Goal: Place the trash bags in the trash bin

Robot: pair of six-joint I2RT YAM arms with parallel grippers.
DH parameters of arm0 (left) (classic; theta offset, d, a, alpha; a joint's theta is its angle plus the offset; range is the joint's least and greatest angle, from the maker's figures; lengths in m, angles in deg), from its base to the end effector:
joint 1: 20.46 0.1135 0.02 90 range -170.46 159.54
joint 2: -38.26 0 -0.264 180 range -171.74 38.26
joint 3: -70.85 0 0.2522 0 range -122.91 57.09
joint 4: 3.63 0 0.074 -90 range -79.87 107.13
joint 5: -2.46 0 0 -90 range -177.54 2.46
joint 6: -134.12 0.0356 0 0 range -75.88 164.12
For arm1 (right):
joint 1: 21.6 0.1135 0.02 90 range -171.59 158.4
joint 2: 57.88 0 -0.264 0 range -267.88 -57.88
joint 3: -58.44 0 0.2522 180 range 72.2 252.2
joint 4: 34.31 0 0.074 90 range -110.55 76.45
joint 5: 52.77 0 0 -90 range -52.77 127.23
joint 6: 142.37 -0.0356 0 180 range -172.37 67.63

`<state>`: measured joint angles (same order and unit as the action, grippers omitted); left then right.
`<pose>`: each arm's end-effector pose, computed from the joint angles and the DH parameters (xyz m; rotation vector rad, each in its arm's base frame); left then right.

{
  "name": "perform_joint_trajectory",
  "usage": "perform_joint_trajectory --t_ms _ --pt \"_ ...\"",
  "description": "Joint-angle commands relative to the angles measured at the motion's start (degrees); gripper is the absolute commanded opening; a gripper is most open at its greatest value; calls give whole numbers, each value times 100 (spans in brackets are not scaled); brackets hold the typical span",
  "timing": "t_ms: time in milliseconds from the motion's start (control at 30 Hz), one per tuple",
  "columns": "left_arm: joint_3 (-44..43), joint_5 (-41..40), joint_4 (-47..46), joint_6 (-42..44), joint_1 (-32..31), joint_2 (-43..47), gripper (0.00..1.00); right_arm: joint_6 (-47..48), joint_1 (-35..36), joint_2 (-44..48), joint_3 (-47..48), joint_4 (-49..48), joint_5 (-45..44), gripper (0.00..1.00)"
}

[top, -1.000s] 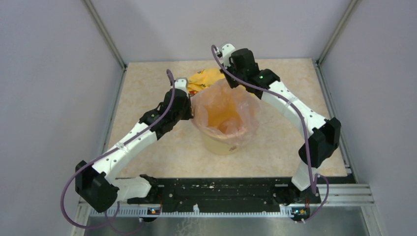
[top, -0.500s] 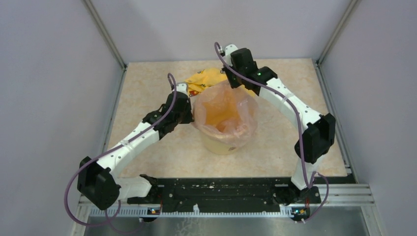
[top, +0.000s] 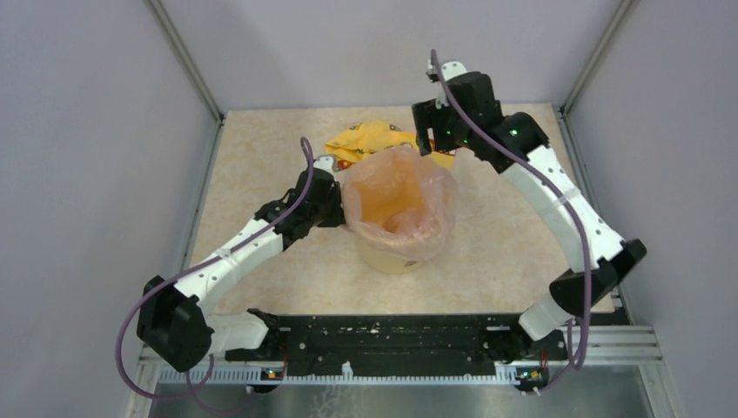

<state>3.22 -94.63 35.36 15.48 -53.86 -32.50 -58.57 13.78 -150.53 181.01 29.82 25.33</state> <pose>0.2244 -0.1427 0.2757 0.0328 2.3342 -0.4100 0.2821 0.1913 0.4418 -0.4281 2.1169 0.1951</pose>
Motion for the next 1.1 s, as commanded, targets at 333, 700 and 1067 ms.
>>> perform_joint_trajectory --t_ms 333,700,1067 --pt "103 105 -288 25 7 134 0 -1066 935 1871 -560 1086 -165 83" --pt "70 86 -247 32 9 146 0 -1506 1390 1920 -1177 853 -788 71" --pt "34 15 -196 61 10 142 0 -1693 1384 2070 -1810 975 -1518 19"
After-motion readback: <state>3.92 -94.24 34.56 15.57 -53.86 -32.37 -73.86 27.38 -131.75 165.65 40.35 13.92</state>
